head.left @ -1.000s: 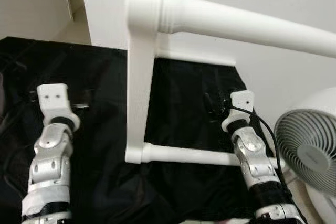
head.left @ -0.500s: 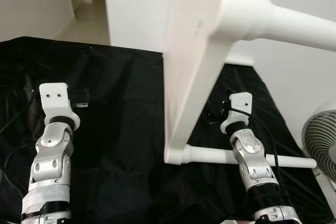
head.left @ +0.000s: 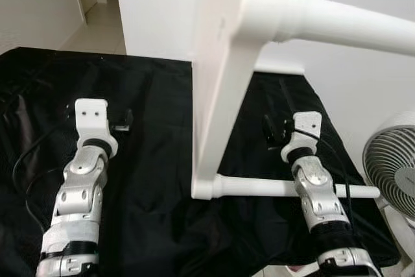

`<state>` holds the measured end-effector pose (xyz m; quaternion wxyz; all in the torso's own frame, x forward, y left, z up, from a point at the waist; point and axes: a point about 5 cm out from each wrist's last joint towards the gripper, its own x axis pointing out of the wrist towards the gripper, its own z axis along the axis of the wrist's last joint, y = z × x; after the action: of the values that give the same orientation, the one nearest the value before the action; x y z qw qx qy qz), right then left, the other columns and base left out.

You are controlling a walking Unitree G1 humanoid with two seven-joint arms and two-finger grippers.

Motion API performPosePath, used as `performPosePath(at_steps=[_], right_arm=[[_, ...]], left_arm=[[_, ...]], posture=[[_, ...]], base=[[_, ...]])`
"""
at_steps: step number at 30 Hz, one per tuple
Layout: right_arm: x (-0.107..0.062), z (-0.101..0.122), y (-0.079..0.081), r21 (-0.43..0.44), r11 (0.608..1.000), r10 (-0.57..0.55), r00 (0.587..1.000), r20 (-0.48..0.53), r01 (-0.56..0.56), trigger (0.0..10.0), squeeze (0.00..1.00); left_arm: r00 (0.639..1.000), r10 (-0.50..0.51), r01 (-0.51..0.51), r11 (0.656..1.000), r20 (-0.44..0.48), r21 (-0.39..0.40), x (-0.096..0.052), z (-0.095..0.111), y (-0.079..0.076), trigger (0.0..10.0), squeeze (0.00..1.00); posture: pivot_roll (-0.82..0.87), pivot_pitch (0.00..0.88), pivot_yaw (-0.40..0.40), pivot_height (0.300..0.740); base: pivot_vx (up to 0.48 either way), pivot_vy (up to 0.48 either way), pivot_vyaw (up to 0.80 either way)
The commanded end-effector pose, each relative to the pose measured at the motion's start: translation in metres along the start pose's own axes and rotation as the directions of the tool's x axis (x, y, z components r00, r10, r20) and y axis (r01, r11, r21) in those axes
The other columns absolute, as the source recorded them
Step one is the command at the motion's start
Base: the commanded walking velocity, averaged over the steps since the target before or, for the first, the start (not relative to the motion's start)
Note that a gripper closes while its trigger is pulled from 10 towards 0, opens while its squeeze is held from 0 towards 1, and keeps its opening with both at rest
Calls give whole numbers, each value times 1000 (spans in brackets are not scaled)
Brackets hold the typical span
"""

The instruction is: Building children table

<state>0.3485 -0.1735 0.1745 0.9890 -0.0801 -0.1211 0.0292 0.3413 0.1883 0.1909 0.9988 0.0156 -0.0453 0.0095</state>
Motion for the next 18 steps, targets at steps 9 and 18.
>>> performPosePath(at_steps=[9,18], right_arm=[[33,11,15,-21,998,66,998,15,-65,10000,0],[50,27,24,-2,997,80,996,47,-80,10000,0]], left_arm=[[1000,-11,11,1000,-24,-17,26,4,-22,10000,0],[999,-27,27,999,18,-43,40,23,-34,10000,0]], posture=[[48,205,-34,740],[44,248,-34,740]], base=[[0,0,0],[0,0,0]])
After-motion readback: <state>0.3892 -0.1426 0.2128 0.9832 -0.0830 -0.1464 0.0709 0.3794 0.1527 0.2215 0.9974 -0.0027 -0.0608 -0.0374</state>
